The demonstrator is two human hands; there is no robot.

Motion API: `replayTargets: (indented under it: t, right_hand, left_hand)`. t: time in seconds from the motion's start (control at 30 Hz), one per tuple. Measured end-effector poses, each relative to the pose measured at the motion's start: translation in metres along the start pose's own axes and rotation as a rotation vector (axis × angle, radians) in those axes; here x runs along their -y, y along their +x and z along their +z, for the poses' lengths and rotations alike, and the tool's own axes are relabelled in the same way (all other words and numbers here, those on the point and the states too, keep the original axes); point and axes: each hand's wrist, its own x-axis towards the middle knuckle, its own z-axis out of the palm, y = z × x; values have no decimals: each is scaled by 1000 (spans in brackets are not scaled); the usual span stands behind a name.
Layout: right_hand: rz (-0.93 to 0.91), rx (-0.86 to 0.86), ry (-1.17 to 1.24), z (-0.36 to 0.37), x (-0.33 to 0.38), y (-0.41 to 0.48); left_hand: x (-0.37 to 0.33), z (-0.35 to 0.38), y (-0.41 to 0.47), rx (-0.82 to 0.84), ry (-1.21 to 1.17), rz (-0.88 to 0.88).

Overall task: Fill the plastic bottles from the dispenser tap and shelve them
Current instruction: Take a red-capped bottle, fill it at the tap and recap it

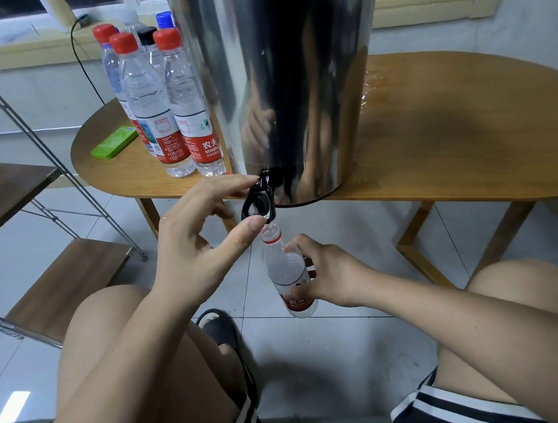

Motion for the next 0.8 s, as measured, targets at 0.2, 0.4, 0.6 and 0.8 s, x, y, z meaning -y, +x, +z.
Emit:
replayTargets:
  t: [0.2,0.4,0.6,0.8]
  right_hand:
    - [4,6,-9,0,0,1]
    - [23,7,6,2,0,0]
    - [26,5,13,2,1,0]
    - [19,0,7,1,2,0]
  left_hand:
    - [-1,1,-1,-7,9,3]
    - [0,2,-1,-6,0,-7]
    - [0,4,-1,-5,-44,-14]
    - [1,4,-2,-1,-43,-21]
